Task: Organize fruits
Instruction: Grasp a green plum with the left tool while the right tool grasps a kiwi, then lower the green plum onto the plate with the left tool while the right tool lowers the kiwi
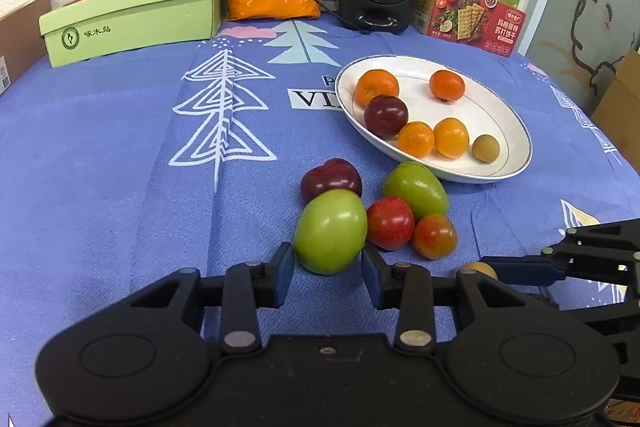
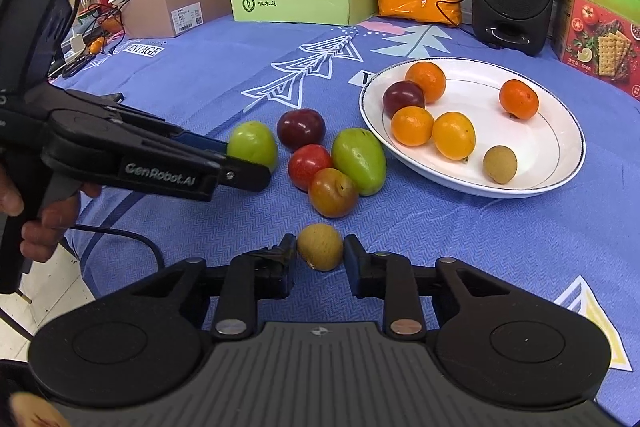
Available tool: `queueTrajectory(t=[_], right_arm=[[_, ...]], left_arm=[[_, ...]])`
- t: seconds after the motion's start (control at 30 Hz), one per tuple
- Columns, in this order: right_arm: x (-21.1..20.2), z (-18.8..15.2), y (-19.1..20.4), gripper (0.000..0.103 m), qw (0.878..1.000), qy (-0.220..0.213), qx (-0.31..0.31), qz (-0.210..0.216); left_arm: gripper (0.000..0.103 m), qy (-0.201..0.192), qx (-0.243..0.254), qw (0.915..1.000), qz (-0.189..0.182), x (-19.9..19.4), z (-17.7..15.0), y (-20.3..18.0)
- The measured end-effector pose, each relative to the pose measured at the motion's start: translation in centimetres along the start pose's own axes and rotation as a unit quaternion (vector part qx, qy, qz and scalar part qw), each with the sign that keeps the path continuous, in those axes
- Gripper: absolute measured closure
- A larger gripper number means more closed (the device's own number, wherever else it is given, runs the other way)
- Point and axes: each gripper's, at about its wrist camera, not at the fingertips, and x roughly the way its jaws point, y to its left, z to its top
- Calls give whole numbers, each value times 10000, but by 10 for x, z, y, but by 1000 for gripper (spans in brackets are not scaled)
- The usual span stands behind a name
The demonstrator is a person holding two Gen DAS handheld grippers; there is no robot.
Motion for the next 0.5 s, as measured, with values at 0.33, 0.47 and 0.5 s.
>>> queueTrajectory(t=[0.33,0.47,0.5], right_arm=[[-16,6,-15,58,9992,-337,173,-116],[-24,11,-27,58,9978,-514,285,-292],[-26,11,-30,58,9975,-543,317,-325]], left_arm=[[0,-348,267,9990,-52,-26,14,-18],[0,-337,401,9986,28,-21,17,-22],[0,-309,419,9986,73,-19,16,-22]])
